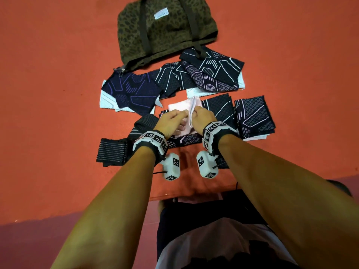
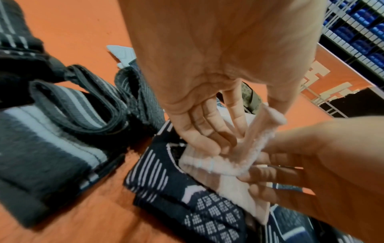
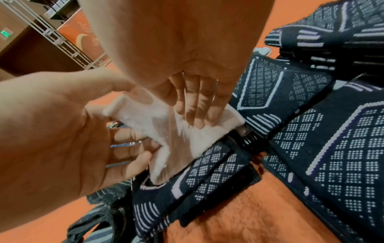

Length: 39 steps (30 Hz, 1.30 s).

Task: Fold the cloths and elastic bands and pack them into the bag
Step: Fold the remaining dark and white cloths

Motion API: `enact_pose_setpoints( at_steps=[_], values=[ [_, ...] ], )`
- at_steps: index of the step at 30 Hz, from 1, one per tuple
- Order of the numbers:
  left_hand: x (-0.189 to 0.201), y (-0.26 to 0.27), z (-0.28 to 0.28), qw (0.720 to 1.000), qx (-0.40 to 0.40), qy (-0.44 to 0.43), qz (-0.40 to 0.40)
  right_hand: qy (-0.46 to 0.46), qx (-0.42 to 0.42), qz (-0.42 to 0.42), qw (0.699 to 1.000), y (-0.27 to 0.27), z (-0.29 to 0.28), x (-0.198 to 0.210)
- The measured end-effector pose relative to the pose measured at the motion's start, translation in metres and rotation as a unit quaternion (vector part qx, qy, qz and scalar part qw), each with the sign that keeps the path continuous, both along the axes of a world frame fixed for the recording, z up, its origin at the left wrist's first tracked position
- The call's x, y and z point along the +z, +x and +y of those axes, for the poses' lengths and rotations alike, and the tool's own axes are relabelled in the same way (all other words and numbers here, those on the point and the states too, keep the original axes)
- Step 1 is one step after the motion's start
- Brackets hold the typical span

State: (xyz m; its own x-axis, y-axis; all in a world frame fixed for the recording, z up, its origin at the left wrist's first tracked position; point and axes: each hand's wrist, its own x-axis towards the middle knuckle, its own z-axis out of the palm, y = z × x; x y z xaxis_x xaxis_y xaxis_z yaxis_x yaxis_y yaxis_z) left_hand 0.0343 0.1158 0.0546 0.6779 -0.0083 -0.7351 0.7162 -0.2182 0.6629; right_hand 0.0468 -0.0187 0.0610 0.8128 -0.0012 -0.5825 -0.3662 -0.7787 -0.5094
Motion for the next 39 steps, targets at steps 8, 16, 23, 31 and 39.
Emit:
enact_pose_setpoints(
  at_steps=[8,16,23,31,39],
  values=[
    [-0.005,0.001,0.007,0.999,-0.010,0.039,-0.020,-0.032,-0.036,0.008,0.999,0.005,-0.007,0.004],
    [-0.035,0.005,0.033,0.990,0.041,0.135,0.009,-0.075,0.031,-0.005,0.997,0.009,-0.004,0.004],
    [-0.020,0.005,0.029,0.994,0.007,0.105,0.014,-0.051,0.023,-0.002,0.998,0.007,0.002,-0.002],
    [-0.008,-0.015,0.046,0.993,0.013,0.107,0.040,-0.072,0.052,0.060,0.994,0.001,0.003,-0.002],
    [-0.021,-0.022,0.055,0.985,0.027,0.165,0.037,-0.090,0.088,0.078,0.989,-0.004,0.012,-0.013]
  ],
)
